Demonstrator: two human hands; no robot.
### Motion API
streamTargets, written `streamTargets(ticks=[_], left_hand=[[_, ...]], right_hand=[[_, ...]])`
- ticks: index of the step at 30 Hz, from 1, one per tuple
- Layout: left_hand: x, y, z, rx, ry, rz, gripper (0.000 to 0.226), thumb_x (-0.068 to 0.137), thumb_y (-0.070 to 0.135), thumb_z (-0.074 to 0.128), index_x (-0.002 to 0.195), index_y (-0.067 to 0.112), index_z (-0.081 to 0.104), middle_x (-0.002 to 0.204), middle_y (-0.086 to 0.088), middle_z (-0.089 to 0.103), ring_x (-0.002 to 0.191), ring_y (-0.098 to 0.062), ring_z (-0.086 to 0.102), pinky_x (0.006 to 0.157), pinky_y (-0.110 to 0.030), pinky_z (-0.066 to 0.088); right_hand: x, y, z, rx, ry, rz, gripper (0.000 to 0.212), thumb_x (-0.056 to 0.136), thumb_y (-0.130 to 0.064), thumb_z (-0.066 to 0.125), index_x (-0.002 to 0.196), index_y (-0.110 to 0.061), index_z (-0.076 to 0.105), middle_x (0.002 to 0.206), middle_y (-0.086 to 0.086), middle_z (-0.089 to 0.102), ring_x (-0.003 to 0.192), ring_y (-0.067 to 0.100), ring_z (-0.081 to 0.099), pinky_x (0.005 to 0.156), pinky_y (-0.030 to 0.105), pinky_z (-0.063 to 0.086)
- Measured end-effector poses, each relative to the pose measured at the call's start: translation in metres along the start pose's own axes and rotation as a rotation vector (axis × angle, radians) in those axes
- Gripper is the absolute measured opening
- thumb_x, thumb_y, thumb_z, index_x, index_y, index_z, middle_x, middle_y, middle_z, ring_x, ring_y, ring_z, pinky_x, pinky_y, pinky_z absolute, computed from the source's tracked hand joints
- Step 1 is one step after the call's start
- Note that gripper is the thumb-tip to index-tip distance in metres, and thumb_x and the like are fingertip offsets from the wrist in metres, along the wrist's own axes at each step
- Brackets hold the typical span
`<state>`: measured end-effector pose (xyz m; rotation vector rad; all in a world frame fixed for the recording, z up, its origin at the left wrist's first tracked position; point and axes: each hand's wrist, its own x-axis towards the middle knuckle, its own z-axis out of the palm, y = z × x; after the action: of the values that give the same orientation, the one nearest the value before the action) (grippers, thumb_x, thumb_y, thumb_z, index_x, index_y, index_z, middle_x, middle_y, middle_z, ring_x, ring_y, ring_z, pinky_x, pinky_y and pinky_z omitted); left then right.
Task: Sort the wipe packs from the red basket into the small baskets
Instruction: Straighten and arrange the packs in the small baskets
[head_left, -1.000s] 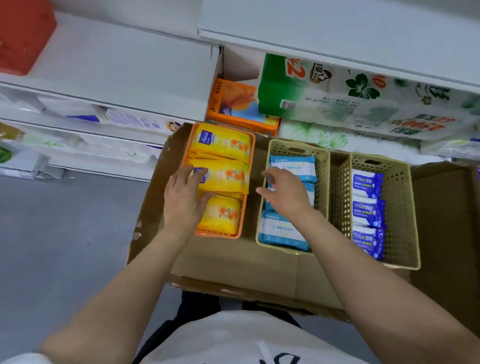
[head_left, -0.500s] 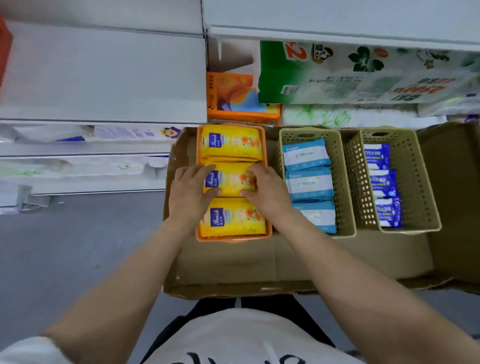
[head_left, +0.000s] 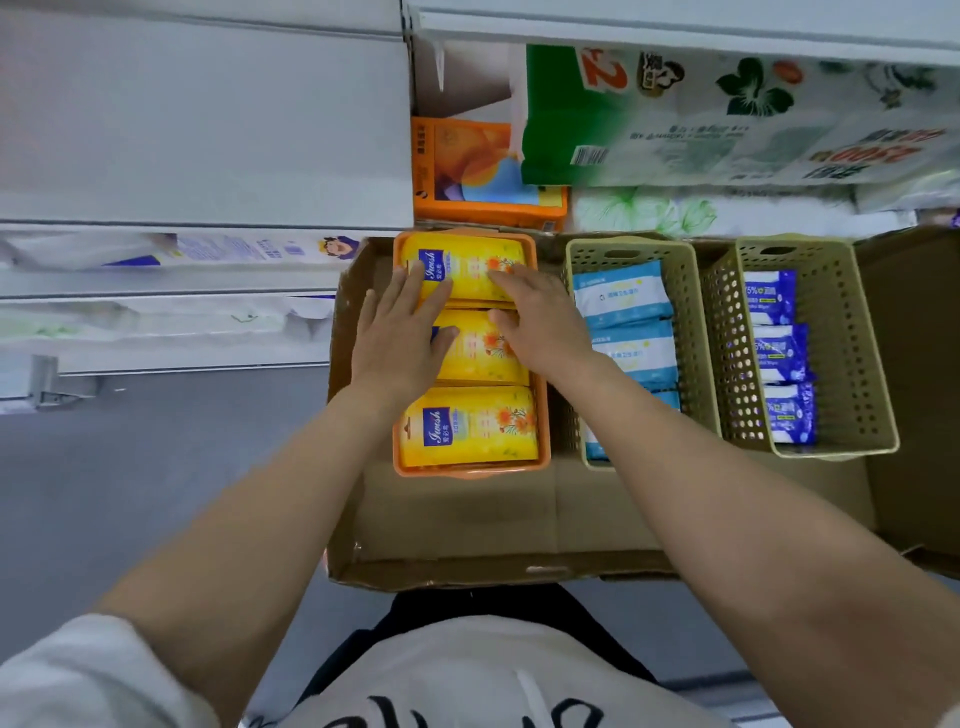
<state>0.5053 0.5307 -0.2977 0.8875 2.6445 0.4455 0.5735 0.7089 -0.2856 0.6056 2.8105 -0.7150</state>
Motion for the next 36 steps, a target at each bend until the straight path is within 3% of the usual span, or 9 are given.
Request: streamTargets(ticks=[4, 9, 15, 19, 25, 29, 33, 36], left_hand=[[-0.001, -0.004, 0.004, -0.016, -0.023, 0.000, 0.057, 0.102, 0.047, 0.039, 0.155, 0.033, 0.020, 0.165, 0.001, 0.010, 0.151, -0.021, 0.010, 0.120, -0.044, 0.008], [-0.005, -0.004, 0.001, -0.056, -0.038, 0.005, 0.059, 0.101, 0.047, 0.041, 0.155, 0.033, 0.022, 0.165, 0.002, 0.008, 0.152, -0.021, 0.008, 0.120, -0.046, 0.010], [-0.050, -0.007, -0.010, -0.216, 0.026, 0.013, 0.060, 0.090, 0.044, 0.064, 0.144, 0.026, 0.046, 0.155, -0.007, 0.036, 0.143, -0.031, 0.029, 0.112, -0.054, 0.031], [-0.101, 0.001, 0.001, -0.189, 0.016, 0.035, 0.060, 0.078, 0.043, 0.077, 0.132, 0.025, 0.059, 0.137, -0.009, 0.051, 0.127, -0.031, 0.043, 0.097, -0.050, 0.045], [-0.122, 0.008, 0.015, -0.086, -0.034, 0.017, 0.065, 0.074, 0.040, 0.082, 0.133, 0.026, 0.059, 0.134, -0.010, 0.051, 0.123, -0.032, 0.047, 0.092, -0.045, 0.046], [-0.116, 0.008, 0.012, -0.091, -0.005, 0.033, 0.062, 0.075, 0.052, 0.075, 0.130, 0.025, 0.059, 0.132, -0.009, 0.052, 0.120, -0.029, 0.048, 0.091, -0.043, 0.044], [-0.091, 0.013, 0.006, -0.072, 0.076, 0.048, 0.061, 0.090, 0.056, 0.051, 0.144, 0.028, 0.047, 0.154, -0.009, 0.036, 0.139, -0.031, 0.035, 0.106, -0.051, 0.037], [-0.065, 0.018, 0.005, -0.066, 0.038, 0.034, 0.060, 0.095, 0.051, 0.049, 0.149, 0.027, 0.040, 0.160, -0.009, 0.025, 0.147, -0.031, 0.022, 0.115, -0.052, 0.025]], right_hand=[[0.004, 0.003, 0.002, -0.093, -0.024, -0.048, 0.054, 0.099, -0.039, 0.052, 0.149, -0.029, 0.037, 0.156, 0.004, 0.037, 0.142, 0.028, 0.031, 0.112, 0.047, 0.034], [-0.002, 0.006, -0.002, -0.058, -0.120, -0.044, 0.061, 0.098, -0.041, 0.053, 0.153, -0.033, 0.027, 0.162, 0.001, 0.024, 0.147, 0.028, 0.022, 0.115, 0.049, 0.029], [-0.053, 0.007, -0.004, 0.100, -0.028, -0.068, 0.049, 0.090, -0.043, 0.064, 0.136, -0.029, 0.053, 0.137, -0.001, 0.053, 0.127, 0.020, 0.042, 0.099, 0.037, 0.041], [-0.092, 0.012, 0.007, 0.076, -0.123, -0.074, 0.055, 0.083, -0.046, 0.072, 0.133, -0.029, 0.056, 0.132, 0.000, 0.051, 0.122, 0.020, 0.041, 0.092, 0.035, 0.040], [-0.112, 0.019, 0.015, 0.022, -0.171, -0.103, 0.070, 0.079, -0.046, 0.077, 0.140, -0.030, 0.049, 0.134, 0.001, 0.043, 0.125, 0.019, 0.037, 0.099, 0.035, 0.042], [-0.105, 0.016, 0.013, 0.010, -0.180, -0.088, 0.068, 0.079, -0.048, 0.075, 0.139, -0.031, 0.048, 0.134, 0.001, 0.043, 0.126, 0.020, 0.039, 0.097, 0.039, 0.045], [-0.091, 0.016, 0.006, 0.056, -0.017, -0.048, 0.062, 0.087, -0.044, 0.068, 0.142, -0.031, 0.043, 0.135, 0.004, 0.046, 0.126, 0.023, 0.043, 0.098, 0.042, 0.046], [-0.075, 0.013, 0.003, 0.023, -0.015, -0.029, 0.058, 0.091, -0.038, 0.066, 0.144, -0.029, 0.043, 0.137, 0.004, 0.045, 0.128, 0.024, 0.042, 0.100, 0.042, 0.045]])
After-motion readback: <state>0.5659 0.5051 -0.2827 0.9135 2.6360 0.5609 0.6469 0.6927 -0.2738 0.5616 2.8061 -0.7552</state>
